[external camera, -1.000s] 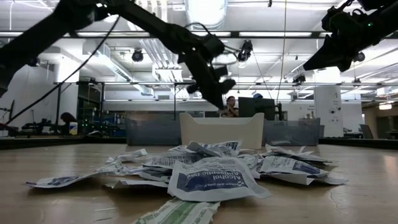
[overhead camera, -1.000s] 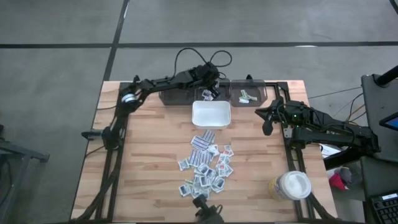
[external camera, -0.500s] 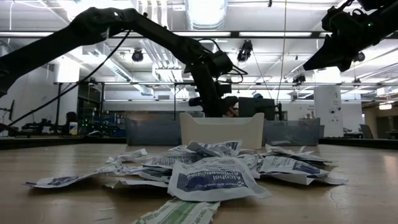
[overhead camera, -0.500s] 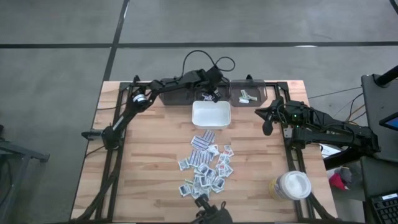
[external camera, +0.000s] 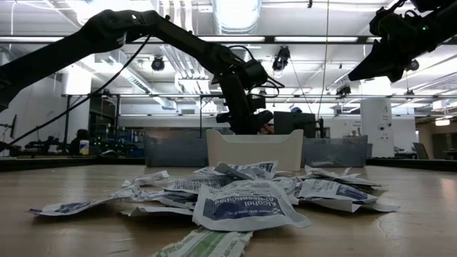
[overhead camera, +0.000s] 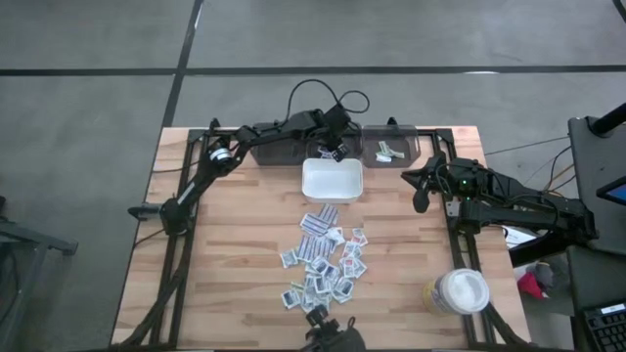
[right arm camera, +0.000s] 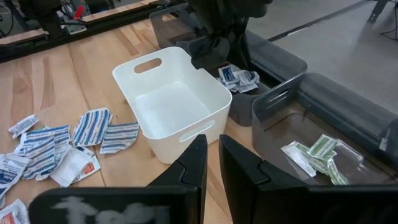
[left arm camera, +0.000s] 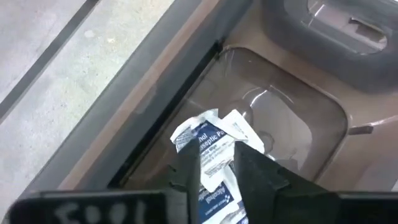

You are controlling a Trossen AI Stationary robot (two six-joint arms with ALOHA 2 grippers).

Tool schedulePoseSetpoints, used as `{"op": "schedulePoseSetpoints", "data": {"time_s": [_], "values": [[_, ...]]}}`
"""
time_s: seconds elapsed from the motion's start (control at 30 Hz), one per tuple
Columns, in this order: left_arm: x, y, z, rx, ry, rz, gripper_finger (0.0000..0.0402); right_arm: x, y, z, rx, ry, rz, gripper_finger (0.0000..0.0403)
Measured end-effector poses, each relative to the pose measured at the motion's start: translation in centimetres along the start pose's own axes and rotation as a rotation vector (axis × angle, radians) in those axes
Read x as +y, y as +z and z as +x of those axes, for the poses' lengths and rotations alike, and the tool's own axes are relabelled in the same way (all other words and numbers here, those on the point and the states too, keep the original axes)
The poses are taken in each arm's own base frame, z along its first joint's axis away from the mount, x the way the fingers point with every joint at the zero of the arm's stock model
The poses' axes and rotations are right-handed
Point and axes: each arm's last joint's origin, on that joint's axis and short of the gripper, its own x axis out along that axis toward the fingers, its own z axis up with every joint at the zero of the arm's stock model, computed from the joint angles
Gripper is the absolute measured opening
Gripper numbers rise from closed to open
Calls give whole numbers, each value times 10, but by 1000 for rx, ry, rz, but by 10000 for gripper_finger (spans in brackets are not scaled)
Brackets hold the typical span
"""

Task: Pick & Place First Aid Supplies
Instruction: Put the blue alcohol pad into the middle gray bin

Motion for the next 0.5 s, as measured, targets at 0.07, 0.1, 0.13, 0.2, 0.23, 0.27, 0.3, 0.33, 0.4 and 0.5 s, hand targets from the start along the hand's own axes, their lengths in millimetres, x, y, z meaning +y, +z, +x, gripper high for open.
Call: {"op": "schedulePoseSetpoints", "data": {"time_s": [0.07, 0.1, 0.13, 0.2, 0.23, 0.27, 0.3, 0.33, 0.4, 0.5], "values": [[1, 5, -10, 16, 0, 5, 112, 0, 0, 0, 0, 0, 0, 38], [1, 8, -16, 23, 0, 7, 115, 0, 0, 0, 0, 0, 0, 38], [1, 11, -24, 36, 0, 11, 117, 0, 0, 0, 0, 0, 0, 38], [2, 14, -40, 80, 0, 24, 119, 0, 0, 0, 0, 0, 0, 38], [1, 15, -49, 103, -1, 32, 119, 0, 0, 0, 1, 0, 0, 38], [0, 14, -54, 130, 0, 41, 119, 0, 0, 0, 1, 0, 0, 38], [0, 14, -64, 134, -3, 39, 119, 0, 0, 0, 1, 0, 0, 38], [-1, 11, -74, 144, -13, 29, 119, 0, 0, 0, 1, 0, 0, 38], [-3, 5, -94, 174, -34, -17, 119, 0, 0, 0, 1, 1, 0, 38], [-4, -6, -129, 232, -45, -103, 119, 0, 0, 0, 1, 1, 0, 38]]}}
